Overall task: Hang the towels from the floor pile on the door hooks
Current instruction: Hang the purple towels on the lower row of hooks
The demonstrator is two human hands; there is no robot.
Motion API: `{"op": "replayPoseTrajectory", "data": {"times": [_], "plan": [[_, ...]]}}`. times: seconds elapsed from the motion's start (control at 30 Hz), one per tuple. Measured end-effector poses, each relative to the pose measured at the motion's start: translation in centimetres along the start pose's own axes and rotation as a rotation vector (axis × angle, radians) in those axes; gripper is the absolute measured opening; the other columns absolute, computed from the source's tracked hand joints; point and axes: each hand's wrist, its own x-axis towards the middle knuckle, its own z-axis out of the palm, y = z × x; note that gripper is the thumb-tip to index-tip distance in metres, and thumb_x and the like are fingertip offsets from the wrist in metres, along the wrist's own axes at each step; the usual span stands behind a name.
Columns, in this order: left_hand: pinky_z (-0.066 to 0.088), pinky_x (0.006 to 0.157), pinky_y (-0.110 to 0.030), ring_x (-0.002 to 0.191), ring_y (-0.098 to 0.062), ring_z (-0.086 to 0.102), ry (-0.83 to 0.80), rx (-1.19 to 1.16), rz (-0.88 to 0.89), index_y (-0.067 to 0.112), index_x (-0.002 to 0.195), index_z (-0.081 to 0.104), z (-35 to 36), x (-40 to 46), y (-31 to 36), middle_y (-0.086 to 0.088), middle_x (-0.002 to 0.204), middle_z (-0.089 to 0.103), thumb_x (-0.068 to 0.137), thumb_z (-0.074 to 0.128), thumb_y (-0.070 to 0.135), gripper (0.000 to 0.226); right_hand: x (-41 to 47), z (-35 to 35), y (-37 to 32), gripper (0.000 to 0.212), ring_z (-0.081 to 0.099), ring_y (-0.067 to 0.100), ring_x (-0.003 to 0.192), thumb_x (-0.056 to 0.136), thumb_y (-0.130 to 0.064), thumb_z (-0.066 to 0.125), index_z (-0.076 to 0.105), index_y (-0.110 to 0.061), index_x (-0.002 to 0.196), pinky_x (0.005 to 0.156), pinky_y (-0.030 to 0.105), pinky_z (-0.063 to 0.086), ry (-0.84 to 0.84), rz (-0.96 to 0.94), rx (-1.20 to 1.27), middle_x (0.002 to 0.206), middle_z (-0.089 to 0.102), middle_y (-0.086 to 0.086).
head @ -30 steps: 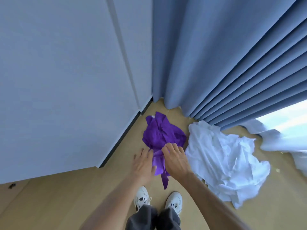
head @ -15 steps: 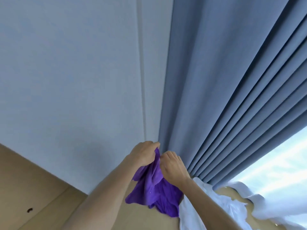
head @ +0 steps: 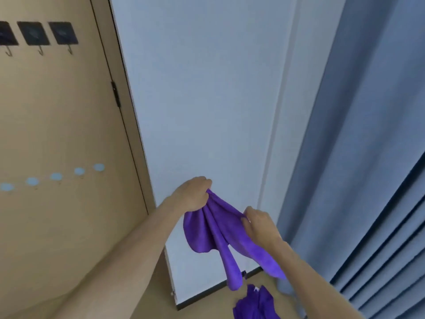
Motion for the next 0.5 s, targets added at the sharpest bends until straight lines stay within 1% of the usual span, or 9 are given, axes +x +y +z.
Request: {"op": "replayPoseTrajectory", "data": {"times": [0.03,0.1,0.17,0.2,0.27,0.3,0.4,0.5], "plan": [[0.036,0.071,-0.029,0.089,-0.025,0.049,-0.012,0.015,-0.060,0.010,0.087,0.044,-0.8,-1.0,-1.6,-0.008,0.099,0.049,0.089,0.035,0.002,0.012,0.6,-0.7,-0.9,0.016,0.058,0.037,0.081,0.095,-0.018,0.043,0.051,-0.004,0.095,0.066,0.035,0.033,-0.022,-0.026,0.045,0.087,0.065,0.015],[0.038,0.068,-0.031,0.085,-0.023,0.048,-0.008,-0.010,-0.160,0.011,0.086,0.045,-1.7,-3.4,-4.2,-0.005,0.096,0.048,0.082,0.037,-0.005,0.018,1.6,-2.1,-3.8,0.013,0.058,0.036,0.079,0.094,-0.018,0.048,0.048,-0.005,0.094,0.065,0.035,0.036,-0.043,-0.112,0.137,0.082,0.063,0.014],[0.048,0.071,-0.035,0.088,-0.024,0.054,0.043,-0.158,-0.214,0.016,0.088,0.051,-1.7,-5.5,-6.0,-0.003,0.096,0.054,0.077,0.037,-0.009,0.030,2.7,-3.0,-7.9,0.012,0.054,0.032,0.072,0.094,-0.018,0.050,0.043,-0.010,0.088,0.063,0.033,0.036,-0.066,-0.217,0.201,0.075,0.056,0.006],[0.051,0.075,-0.034,0.089,-0.023,0.057,0.073,-0.249,-0.232,0.017,0.090,0.055,-1.5,-6.5,-6.5,-0.002,0.097,0.058,0.077,0.038,-0.008,0.033,3.2,-3.3,-10.3,0.013,0.050,0.028,0.068,0.094,-0.018,0.050,0.041,-0.012,0.086,0.061,0.031,0.035,-0.075,-0.267,0.222,0.073,0.053,0.003],[0.051,0.075,-0.030,0.085,-0.020,0.059,0.115,-0.361,-0.254,0.018,0.097,0.059,-1.2,-8.3,-7.5,-0.001,0.093,0.062,0.081,0.042,-0.002,0.031,4.1,-3.5,-15.1,0.014,0.045,0.022,0.064,0.094,-0.019,0.050,0.040,-0.013,0.086,0.059,0.028,0.033,-0.093,-0.362,0.240,0.072,0.050,0.000],[0.050,0.073,-0.029,0.081,-0.019,0.057,0.134,-0.401,-0.264,0.017,0.096,0.059,-1.2,-9.2,-8.2,-0.001,0.087,0.061,0.082,0.044,0.000,0.027,4.4,-3.3,-17.3,0.014,0.045,0.020,0.064,0.094,-0.018,0.049,0.040,-0.012,0.086,0.058,0.027,0.033,-0.109,-0.402,0.241,0.072,0.050,-0.001],[0.043,0.063,-0.027,0.070,-0.017,0.050,0.197,-0.476,-0.335,0.021,0.078,0.054,-2.6,-12.7,-11.5,0.002,0.074,0.053,0.084,0.046,0.000,0.023,5.0,-2.3,-23.0,0.013,0.046,0.019,0.065,0.093,-0.018,0.050,0.043,-0.011,0.086,0.057,0.025,0.034,-0.134,-0.482,0.262,0.075,0.052,0.001],[0.038,0.057,-0.024,0.061,-0.012,0.045,0.255,-0.428,-0.419,0.019,0.068,0.050,-5.0,-16.8,-15.5,0.004,0.066,0.050,0.082,0.047,0.001,0.023,5.2,-1.0,-28.3,0.015,0.046,0.017,0.067,0.090,-0.019,0.055,0.045,-0.010,0.085,0.059,0.024,0.034,-0.183,-0.506,0.326,0.076,0.052,0.002]]}}
